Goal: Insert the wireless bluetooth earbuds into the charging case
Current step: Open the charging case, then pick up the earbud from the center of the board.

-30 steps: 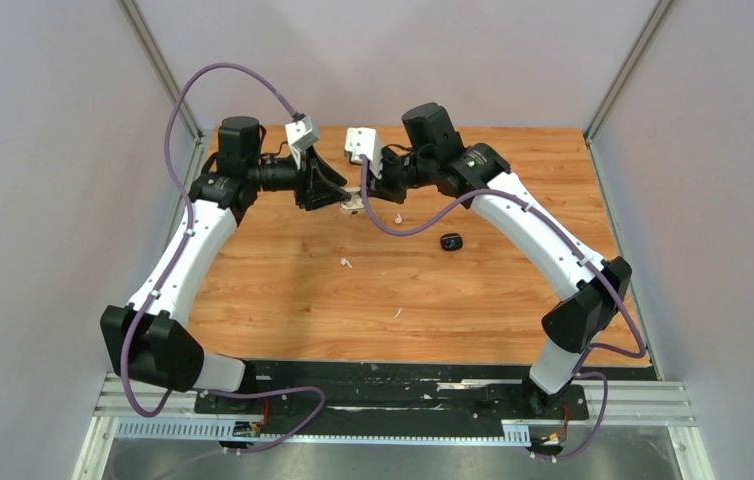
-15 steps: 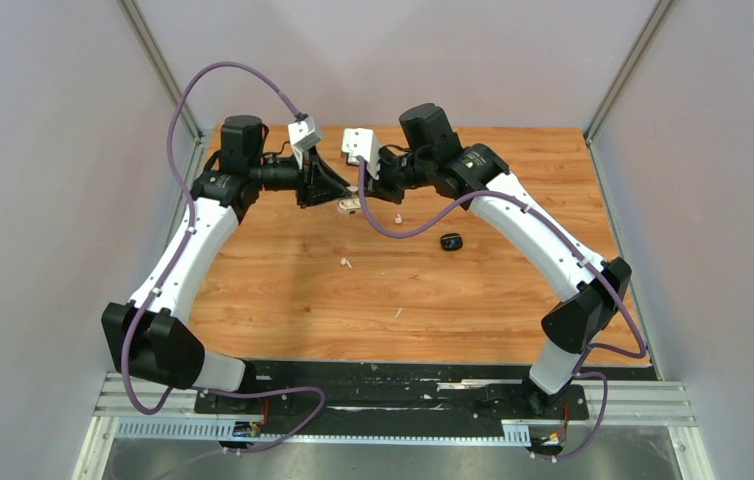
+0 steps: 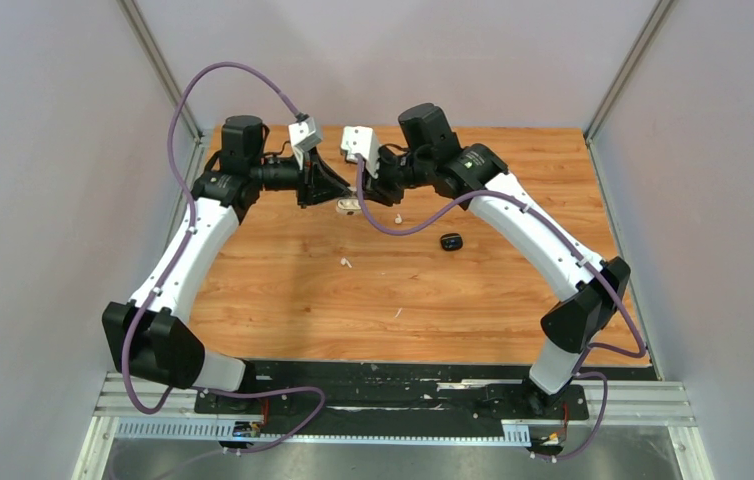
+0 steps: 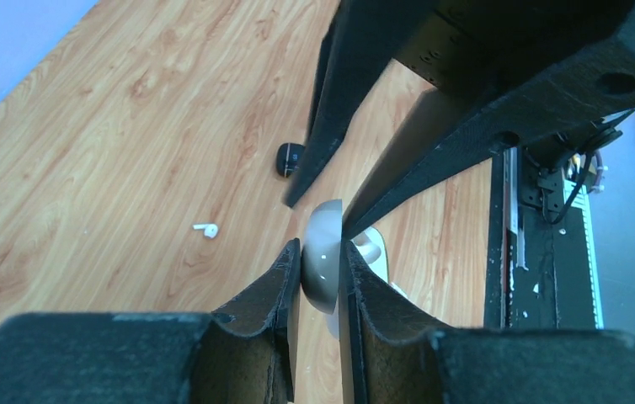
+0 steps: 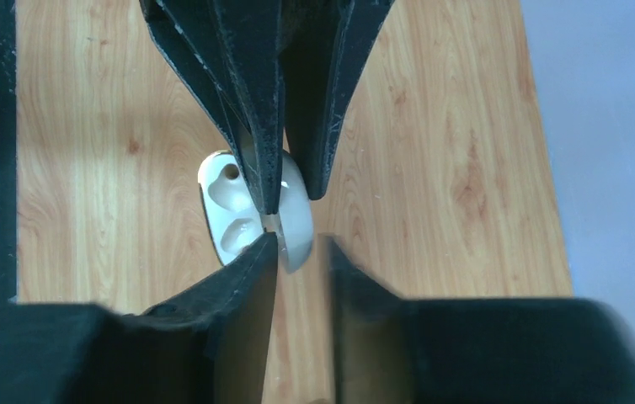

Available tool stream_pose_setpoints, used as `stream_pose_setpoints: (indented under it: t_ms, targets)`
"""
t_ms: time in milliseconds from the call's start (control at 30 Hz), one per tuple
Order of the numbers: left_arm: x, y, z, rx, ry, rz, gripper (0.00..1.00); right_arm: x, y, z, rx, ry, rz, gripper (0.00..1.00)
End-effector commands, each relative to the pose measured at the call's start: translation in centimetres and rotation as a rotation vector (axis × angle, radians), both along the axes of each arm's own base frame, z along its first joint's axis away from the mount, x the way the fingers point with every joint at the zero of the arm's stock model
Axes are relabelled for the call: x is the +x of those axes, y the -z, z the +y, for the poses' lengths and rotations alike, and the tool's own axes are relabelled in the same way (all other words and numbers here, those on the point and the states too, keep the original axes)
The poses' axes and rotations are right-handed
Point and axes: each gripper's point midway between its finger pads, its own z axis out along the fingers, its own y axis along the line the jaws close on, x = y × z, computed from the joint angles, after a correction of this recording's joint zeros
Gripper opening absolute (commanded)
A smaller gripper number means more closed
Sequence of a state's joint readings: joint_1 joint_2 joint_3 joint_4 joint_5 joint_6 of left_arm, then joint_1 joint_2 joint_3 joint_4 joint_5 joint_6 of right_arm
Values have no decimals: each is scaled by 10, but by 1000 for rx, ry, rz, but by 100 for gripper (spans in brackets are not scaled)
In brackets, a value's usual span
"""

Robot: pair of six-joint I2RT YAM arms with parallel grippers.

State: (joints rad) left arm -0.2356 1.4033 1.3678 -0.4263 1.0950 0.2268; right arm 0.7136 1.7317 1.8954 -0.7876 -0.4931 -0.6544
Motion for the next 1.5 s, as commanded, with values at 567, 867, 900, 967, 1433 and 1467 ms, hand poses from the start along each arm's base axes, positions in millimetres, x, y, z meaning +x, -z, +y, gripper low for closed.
stream_pose_setpoints:
  t_ms: [567, 867, 900, 967, 1433, 1467]
  targets:
    - [-16, -12, 19, -8, -160, -191, 0, 51, 22, -86, 189, 239, 382, 58]
    - [-25, -5, 48, 6, -324, -130, 0, 93, 112, -83, 47, 306, 384, 54]
    - [-25, -10, 55, -13, -362, -126, 0, 90, 120, -79, 42, 279, 396, 54]
    - [-23, -12, 66, -32, -419, -111, 0, 83, 131, -71, 37, 204, 402, 51]
    - [-1, -35, 123, -79, -683, -60, 0, 30, 192, 25, -50, -339, 277, 47]
    - [-1, -38, 125, -82, -690, -59, 0, 30, 200, 28, -68, -358, 255, 50]
